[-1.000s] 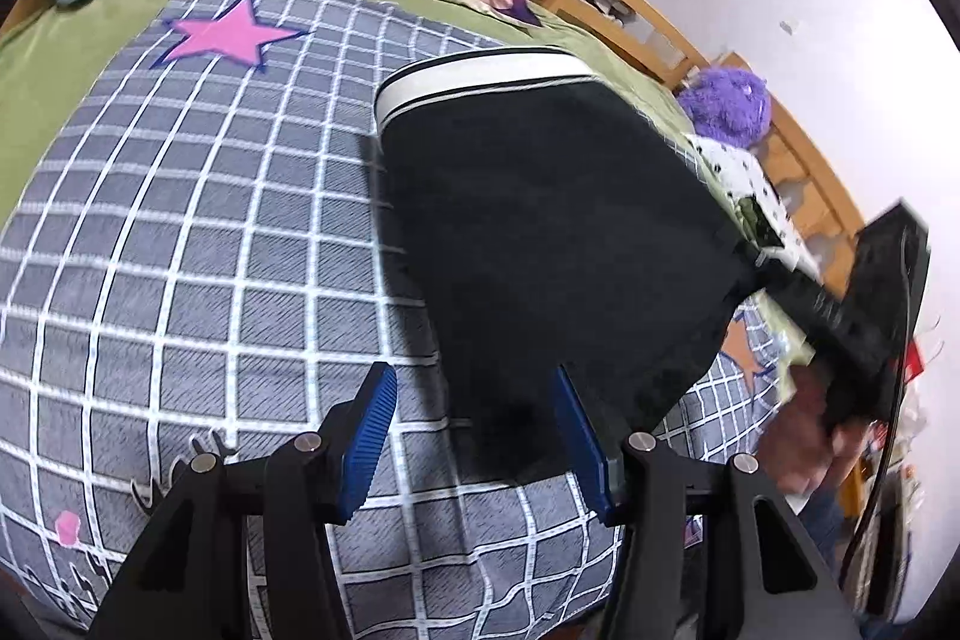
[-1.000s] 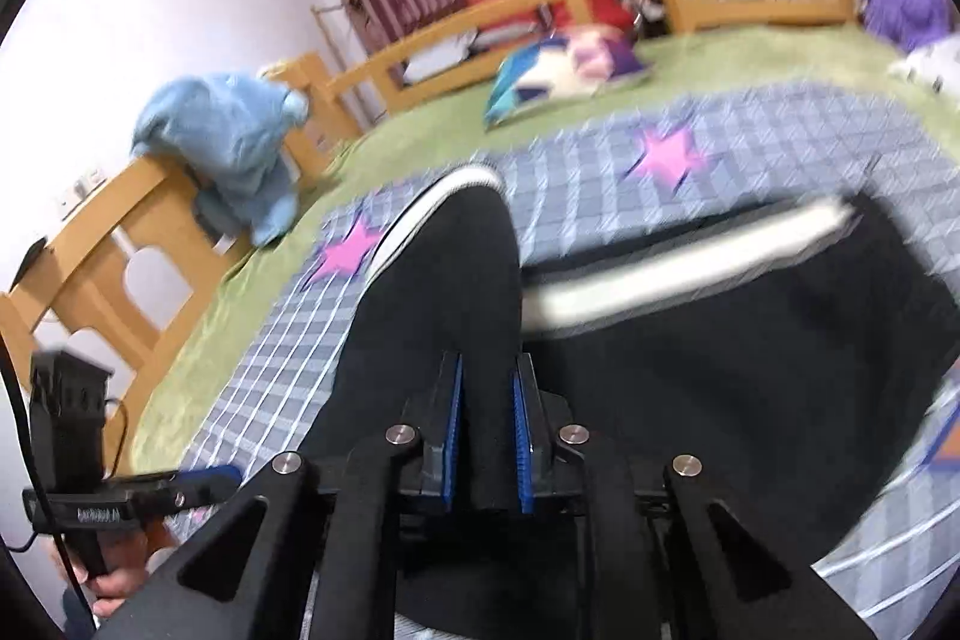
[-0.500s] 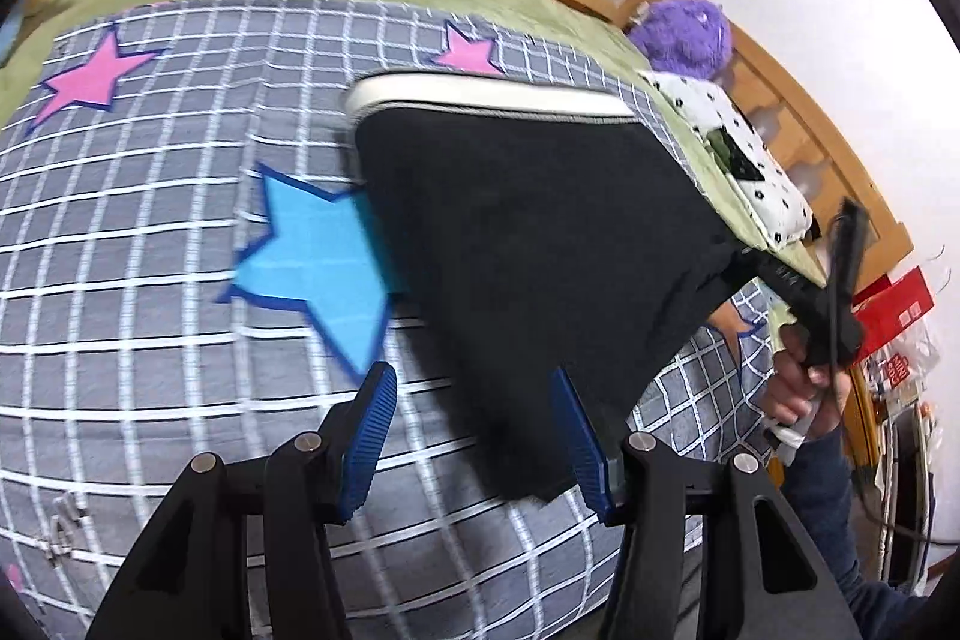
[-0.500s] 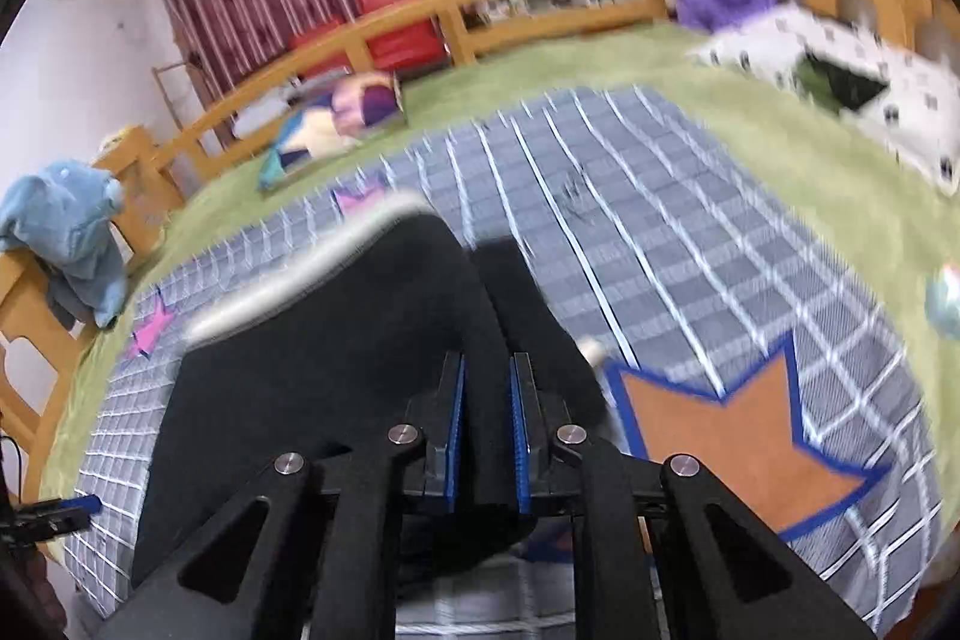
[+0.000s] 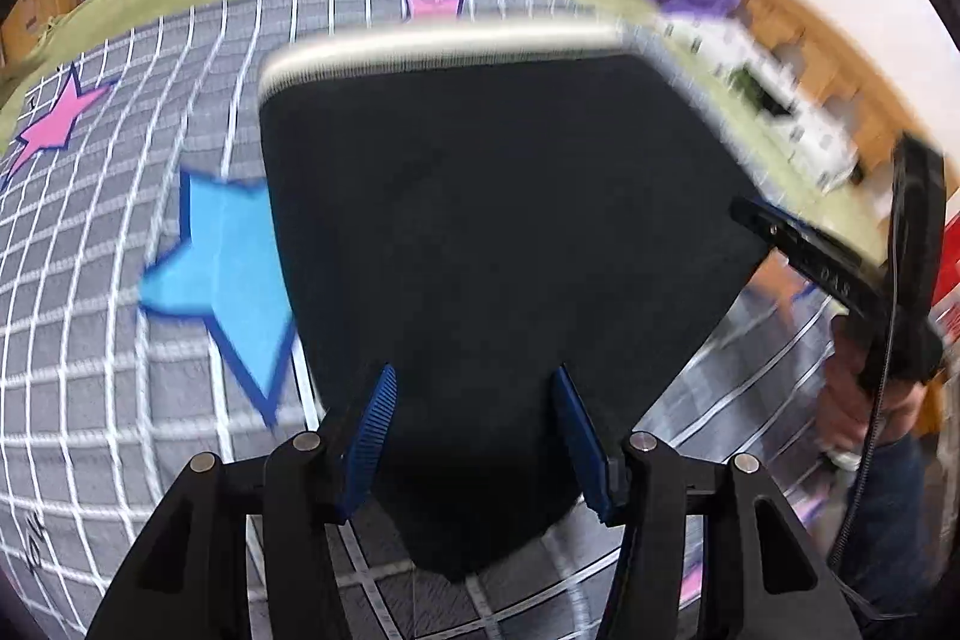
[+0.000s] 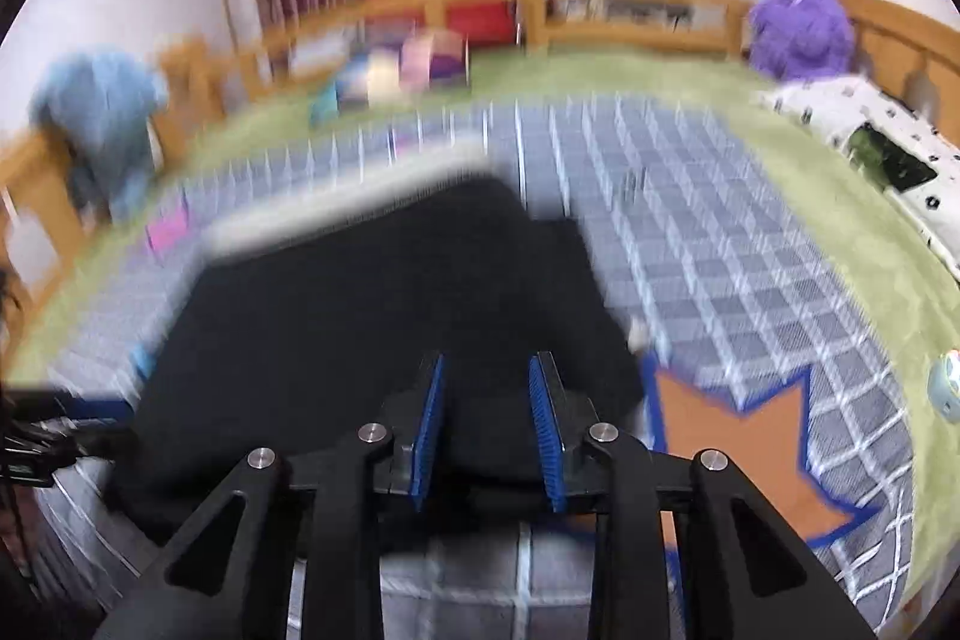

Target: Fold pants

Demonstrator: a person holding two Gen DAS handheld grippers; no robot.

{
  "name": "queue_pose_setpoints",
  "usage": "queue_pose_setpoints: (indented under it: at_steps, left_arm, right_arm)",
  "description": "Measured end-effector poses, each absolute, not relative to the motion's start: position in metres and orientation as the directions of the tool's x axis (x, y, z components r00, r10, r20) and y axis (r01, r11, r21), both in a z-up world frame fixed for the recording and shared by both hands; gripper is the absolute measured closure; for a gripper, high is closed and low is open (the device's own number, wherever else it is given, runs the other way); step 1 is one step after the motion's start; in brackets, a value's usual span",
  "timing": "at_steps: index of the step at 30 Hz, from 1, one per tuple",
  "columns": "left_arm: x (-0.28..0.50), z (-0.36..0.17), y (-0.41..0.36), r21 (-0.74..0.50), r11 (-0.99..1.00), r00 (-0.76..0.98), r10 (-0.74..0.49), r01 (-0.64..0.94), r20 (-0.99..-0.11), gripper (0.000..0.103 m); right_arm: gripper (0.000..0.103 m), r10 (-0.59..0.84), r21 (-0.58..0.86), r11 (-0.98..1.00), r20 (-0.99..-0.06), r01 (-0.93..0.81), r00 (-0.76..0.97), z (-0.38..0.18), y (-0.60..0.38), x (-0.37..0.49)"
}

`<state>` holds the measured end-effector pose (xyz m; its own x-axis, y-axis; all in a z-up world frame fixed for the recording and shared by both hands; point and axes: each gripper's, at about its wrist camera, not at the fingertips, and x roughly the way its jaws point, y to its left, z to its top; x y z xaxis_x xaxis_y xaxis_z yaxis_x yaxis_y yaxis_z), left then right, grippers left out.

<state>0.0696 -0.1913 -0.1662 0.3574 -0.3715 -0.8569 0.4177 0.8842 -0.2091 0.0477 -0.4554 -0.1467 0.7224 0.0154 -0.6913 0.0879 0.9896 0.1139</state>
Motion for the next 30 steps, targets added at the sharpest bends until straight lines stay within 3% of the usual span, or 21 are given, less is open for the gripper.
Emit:
queue_pose_setpoints:
  at_steps: [3, 5, 8, 9, 11, 18, 21, 22, 27, 29, 30]
  left_arm:
    - [0.060, -0.171, -0.191, -0.193, 0.876, 0.360, -0.370, 0.441, -0.857, 0.044]
    - [0.066, -0.165, -0.183, -0.256, 0.864, 0.319, -0.412, 0.434, -0.854, 0.044]
    - [0.077, -0.159, -0.165, -0.357, 0.849, 0.280, -0.479, 0.390, -0.832, 0.044]
    - [0.080, -0.160, -0.161, -0.365, 0.850, 0.279, -0.482, 0.380, -0.831, 0.044]
    - [0.084, -0.159, -0.150, -0.368, 0.859, 0.287, -0.476, 0.356, -0.832, 0.044]
    - [0.095, -0.158, -0.119, -0.427, 0.857, 0.277, -0.502, 0.290, -0.819, 0.044]
    - [0.101, -0.155, -0.107, -0.445, 0.854, 0.288, -0.513, 0.271, -0.809, 0.044]
    - [0.102, -0.154, -0.106, -0.447, 0.853, 0.291, -0.514, 0.268, -0.807, 0.044]
    - [0.108, -0.152, -0.107, -0.495, 0.828, 0.280, -0.557, 0.263, -0.782, 0.044]
    - [0.108, -0.153, -0.111, -0.504, 0.821, 0.273, -0.567, 0.270, -0.777, 0.044]
    - [0.108, -0.154, -0.115, -0.501, 0.821, 0.271, -0.566, 0.275, -0.779, 0.044]
  right_arm:
    - [0.074, -0.014, 0.038, 0.997, -0.742, 0.064, 0.670, -0.171, -0.443, 0.041]
    - [0.076, -0.007, 0.012, 1.000, -0.762, 0.024, 0.648, -0.164, -0.436, 0.038]
    - [0.076, 0.054, 0.064, 0.998, -0.698, -0.014, 0.714, -0.132, -0.442, 0.036]
    - [0.074, 0.055, 0.070, 0.998, -0.666, -0.011, 0.744, -0.122, -0.445, 0.038]
    - [0.057, 0.029, 0.070, 0.997, -0.620, 0.018, 0.784, -0.108, -0.455, 0.053]
    - [0.057, 0.043, 0.129, 0.989, -0.710, 0.071, 0.703, -0.134, -0.484, 0.142]
    - [0.075, 0.056, 0.135, 0.988, -0.756, 0.072, 0.652, -0.158, -0.482, 0.160]
    - [0.090, 0.047, 0.125, 0.990, -0.749, 0.071, 0.661, -0.157, -0.480, 0.157]
    - [0.103, 0.096, 0.285, 0.950, -0.656, 0.128, 0.749, -0.123, -0.521, 0.126]
    - [0.103, -0.047, 0.194, 0.951, -0.682, 0.242, 0.730, -0.132, -0.533, 0.119]
    - [0.103, -0.024, 0.207, 0.946, -0.722, 0.248, 0.691, -0.146, -0.539, 0.122]
